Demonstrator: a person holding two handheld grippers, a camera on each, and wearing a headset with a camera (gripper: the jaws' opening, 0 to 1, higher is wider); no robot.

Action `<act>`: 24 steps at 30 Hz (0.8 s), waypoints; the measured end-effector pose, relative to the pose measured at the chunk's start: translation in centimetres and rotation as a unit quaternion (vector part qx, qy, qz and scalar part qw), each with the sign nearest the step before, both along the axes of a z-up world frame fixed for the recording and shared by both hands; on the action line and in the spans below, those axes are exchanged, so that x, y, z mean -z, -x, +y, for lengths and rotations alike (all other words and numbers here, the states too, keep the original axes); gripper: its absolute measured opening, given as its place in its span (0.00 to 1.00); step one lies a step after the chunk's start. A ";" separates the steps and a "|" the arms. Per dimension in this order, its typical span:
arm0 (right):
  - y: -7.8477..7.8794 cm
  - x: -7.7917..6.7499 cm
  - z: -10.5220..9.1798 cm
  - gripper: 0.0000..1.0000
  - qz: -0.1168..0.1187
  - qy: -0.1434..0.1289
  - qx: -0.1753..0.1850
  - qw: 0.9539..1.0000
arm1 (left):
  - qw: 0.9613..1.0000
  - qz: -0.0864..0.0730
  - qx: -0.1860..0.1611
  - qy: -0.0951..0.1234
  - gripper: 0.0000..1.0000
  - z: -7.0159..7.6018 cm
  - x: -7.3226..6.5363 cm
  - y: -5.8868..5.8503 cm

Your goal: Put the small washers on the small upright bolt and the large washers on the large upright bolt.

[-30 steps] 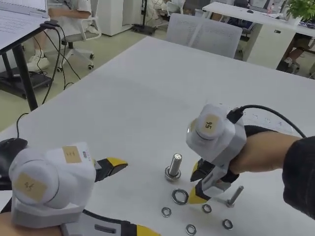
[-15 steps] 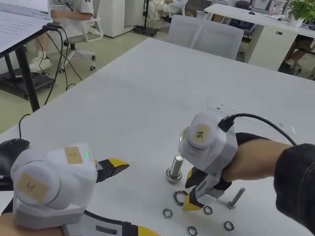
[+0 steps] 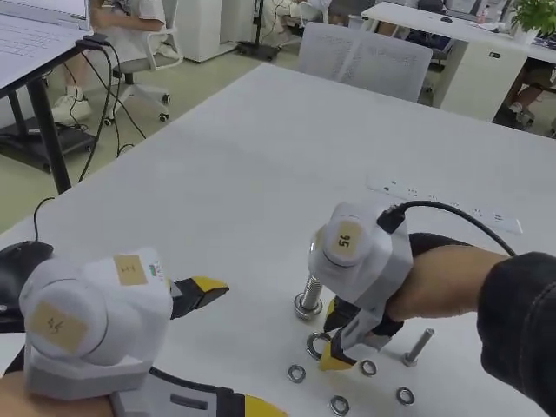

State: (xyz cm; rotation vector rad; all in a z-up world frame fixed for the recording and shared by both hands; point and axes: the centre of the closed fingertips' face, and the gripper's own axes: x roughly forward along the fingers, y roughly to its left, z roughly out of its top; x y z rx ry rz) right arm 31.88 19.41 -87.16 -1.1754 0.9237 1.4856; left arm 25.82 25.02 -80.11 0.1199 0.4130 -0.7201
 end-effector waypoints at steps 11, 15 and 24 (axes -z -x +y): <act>-0.2 -0.1 0.1 0.24 0.001 0.002 0.008 1.000 | 1.000 -0.001 -0.002 0.002 0.85 0.1 -0.2 -0.1; -0.3 -0.1 0.1 0.23 0.001 0.000 0.012 1.000 | 1.000 -0.001 -0.001 0.002 0.85 0.0 -0.2 -0.2; -0.4 -0.1 -0.1 0.23 0.003 0.002 0.015 1.000 | 1.000 0.000 -0.001 0.002 0.85 0.0 -0.1 -0.3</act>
